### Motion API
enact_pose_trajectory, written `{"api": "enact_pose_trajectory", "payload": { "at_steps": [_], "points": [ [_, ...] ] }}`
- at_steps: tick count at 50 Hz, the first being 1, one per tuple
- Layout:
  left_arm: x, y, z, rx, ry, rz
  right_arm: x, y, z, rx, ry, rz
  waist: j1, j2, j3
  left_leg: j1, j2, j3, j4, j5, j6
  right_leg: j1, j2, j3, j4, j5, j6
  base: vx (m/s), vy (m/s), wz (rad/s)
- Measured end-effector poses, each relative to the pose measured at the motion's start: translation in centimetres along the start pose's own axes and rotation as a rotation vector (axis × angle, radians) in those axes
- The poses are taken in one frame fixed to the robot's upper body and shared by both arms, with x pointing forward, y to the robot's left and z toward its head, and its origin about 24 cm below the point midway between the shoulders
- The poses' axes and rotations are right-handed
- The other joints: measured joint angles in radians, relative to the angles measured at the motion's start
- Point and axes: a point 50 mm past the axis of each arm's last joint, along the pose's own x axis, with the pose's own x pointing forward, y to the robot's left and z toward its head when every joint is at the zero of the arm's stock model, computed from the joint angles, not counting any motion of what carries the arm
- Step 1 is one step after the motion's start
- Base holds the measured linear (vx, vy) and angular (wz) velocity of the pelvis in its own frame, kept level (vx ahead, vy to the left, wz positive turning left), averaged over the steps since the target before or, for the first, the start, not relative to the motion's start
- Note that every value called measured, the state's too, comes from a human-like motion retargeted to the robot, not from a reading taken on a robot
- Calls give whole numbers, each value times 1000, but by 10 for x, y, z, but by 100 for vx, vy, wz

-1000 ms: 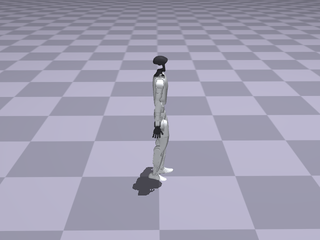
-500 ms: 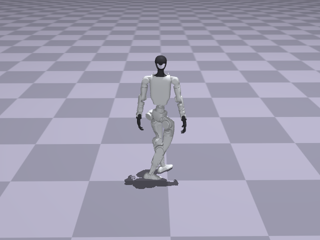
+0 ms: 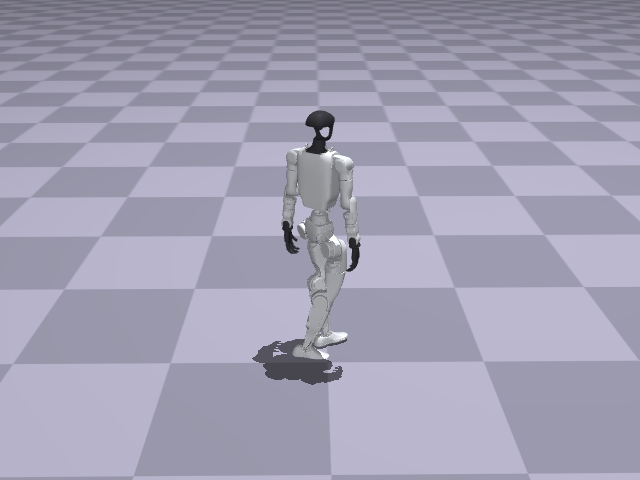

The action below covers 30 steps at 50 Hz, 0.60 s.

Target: In place motions

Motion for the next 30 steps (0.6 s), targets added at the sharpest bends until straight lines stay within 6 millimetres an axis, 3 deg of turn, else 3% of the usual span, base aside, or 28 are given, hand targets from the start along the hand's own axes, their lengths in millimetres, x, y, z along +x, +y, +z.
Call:
{"api": "enact_pose_trajectory", "payload": {
  "at_steps": [10, 18, 23, 30],
  "points": [
    [-3, 16, 0, -27, 1, 52, 1, -2, 9, -83, 7, 4, -241, 23, -92, 40, 127, 201, -17, -86, -2, -100, 65, 290, -44, 77, -77, 12, -30, -183],
    [-5, 24, 5, -25, -18, 79, 1, 5, 1, -64, 49, 22, -354, 32, -140, 69, 200, 367, -31, -127, -23, -153, 108, 434, -82, 141, -113, -1, -31, -147],
    [-3, 15, 12, -21, -33, 55, -1, 3, -11, -46, 100, 12, -426, 61, -149, 76, 236, 418, -30, -139, -31, -173, 136, 483, -84, 158, -122, -9, -17, -66],
    [1, -10, 36, 32, -103, -8, -4, 3, -31, 6, 176, 4, -485, 96, -139, 72, 261, 437, -20, -144, -33, -190, 155, 523, -83, 168, -127, -6, -3, -28]
  ]
}}
